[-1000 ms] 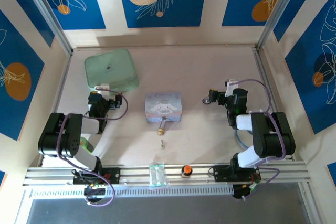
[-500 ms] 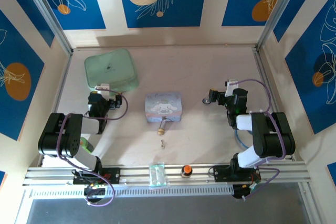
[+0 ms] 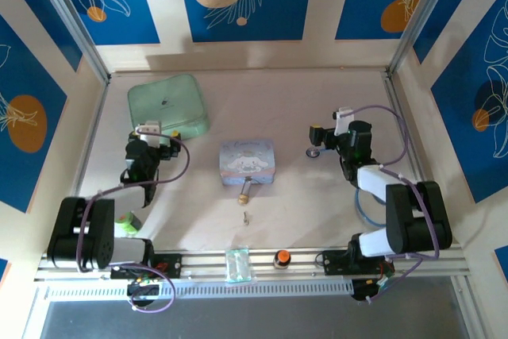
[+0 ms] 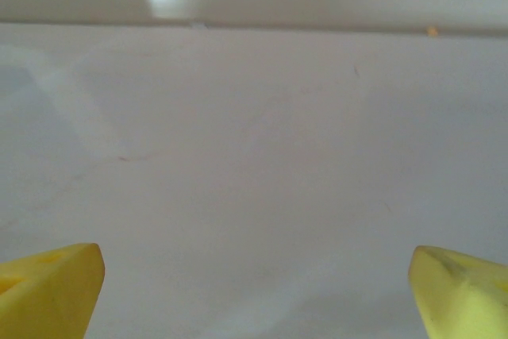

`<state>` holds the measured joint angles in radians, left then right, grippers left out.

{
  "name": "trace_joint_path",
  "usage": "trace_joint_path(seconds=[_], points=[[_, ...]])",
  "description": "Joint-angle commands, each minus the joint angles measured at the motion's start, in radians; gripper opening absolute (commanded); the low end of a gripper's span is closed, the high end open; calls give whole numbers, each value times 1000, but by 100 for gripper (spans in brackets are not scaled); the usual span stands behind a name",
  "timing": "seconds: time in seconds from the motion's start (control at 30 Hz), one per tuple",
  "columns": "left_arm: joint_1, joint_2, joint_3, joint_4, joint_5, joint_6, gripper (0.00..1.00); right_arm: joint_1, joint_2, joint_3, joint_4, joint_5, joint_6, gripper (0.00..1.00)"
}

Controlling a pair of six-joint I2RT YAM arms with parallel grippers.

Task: Unlock the padlock with the key

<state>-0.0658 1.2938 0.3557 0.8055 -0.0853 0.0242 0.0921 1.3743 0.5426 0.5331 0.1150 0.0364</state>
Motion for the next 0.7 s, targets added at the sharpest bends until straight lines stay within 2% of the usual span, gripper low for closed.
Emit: trace_joint_path(seconds=[0.0, 0.1, 0.17, 0.23, 0.3, 0.37, 0.43, 0.5, 0.63, 0.67], points=[[0, -90, 0, -87, -1, -53, 99, 47, -60, 39, -157, 35, -41, 99], [-10, -154, 27, -155, 69, -108, 99, 90, -128, 69, -262, 44, -44, 99], [-11, -197, 34, -175, 150, -206, 99, 108, -182, 101, -361, 11, -26, 99], [-11, -230, 16, -127, 273, -321, 99, 103, -245, 111, -421, -29, 91, 99], [-11, -250, -27, -26, 364, -432, 99, 54, -306, 113, -462, -188, 238, 99], [-9, -254, -85, 72, 375, -549, 99, 12, -357, 107, -490, -309, 345, 99], [-6, -250, -98, 111, 444, -603, 99, 9, -405, 105, -539, -375, 367, 99], [-13, -283, -59, -22, 514, -626, 99, 47, -454, 119, -641, -375, 349, 99], [-67, -428, -44, -289, 462, -603, 99, 170, -498, 145, -836, -302, 371, 98], [-80, -458, -21, -402, 460, -583, 99, 214, -499, 145, -875, -287, 386, 96]])
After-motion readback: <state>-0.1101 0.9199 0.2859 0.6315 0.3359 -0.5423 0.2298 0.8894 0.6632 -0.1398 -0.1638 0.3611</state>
